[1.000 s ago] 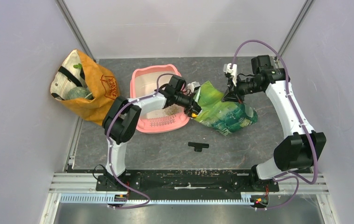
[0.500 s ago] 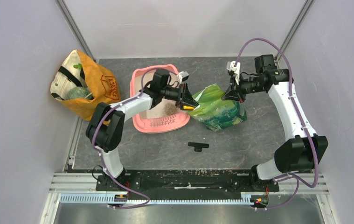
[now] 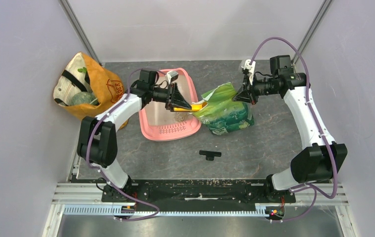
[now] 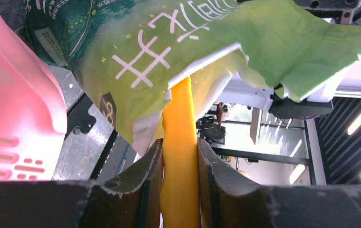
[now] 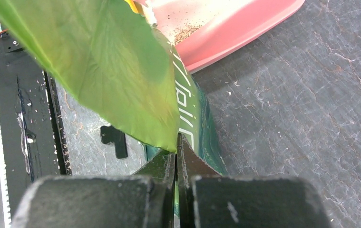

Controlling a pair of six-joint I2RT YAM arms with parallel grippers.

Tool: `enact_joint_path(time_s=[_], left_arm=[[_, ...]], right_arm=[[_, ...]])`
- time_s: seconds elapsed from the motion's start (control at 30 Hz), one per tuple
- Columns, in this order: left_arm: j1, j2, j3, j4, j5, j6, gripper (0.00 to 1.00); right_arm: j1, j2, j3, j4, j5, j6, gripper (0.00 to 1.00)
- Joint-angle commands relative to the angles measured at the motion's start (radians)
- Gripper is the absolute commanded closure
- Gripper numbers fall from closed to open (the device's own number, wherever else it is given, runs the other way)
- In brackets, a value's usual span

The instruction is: Fill the litter box with clean litter

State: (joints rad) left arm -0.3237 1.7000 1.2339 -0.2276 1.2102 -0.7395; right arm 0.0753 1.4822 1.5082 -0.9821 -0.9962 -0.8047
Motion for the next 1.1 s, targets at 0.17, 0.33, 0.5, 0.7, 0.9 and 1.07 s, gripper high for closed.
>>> enact_joint_path(time_s=[0.17, 0.33, 0.5, 0.7, 0.9, 1.07], left_arm=[[0.074, -0.094, 0.015, -0.101, 0.150, 0.116, 0.98], [0.121, -0.089, 0.029, -0.227, 0.183, 0.208, 0.98], [0.140, -0.087, 0.083, -0.383, 0.202, 0.326, 0.98], [0.204, -0.073, 0.118, -0.567, 0.239, 0.476, 0.98], [0.265, -0.061, 0.164, -0.802, 0.254, 0.678, 0.98], [0.320, -0.081, 0.155, -0.867, 0.263, 0.728, 0.98]], right_arm=[[0.026, -0.024, 0.038, 0.102, -0.028, 0.024, 1.00], [0.031, -0.018, 0.036, 0.102, -0.008, 0.017, 1.00], [0.048, -0.019, 0.029, 0.100, 0.010, 0.008, 1.00], [0.051, -0.021, 0.026, 0.079, 0.030, -0.014, 1.00], [0.051, -0.014, 0.032, 0.074, 0.024, -0.006, 1.00], [0.051, -0.007, 0.035, 0.076, 0.023, -0.004, 1.00]])
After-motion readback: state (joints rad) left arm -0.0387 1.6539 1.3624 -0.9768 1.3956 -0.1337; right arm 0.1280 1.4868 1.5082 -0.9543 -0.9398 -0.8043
